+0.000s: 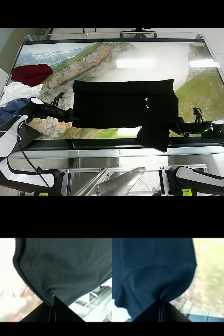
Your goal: Fold the shirts.
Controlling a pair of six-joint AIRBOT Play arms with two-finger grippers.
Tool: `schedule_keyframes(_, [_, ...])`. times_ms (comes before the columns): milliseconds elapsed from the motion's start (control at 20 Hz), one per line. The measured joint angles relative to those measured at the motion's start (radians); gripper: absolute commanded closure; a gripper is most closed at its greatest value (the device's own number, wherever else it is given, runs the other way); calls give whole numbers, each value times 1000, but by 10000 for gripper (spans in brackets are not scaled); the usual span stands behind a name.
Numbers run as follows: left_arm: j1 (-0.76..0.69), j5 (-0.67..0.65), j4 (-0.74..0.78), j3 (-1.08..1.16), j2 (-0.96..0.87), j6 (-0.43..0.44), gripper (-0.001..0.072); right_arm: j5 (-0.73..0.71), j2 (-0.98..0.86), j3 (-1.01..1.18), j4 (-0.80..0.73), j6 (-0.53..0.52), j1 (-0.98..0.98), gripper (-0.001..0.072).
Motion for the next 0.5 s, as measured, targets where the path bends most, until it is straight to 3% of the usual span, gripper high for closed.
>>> schedule_keyframes(500, [115, -134, 0, 1, 0, 27, 686, 154, 30, 72, 45, 35, -62, 686])
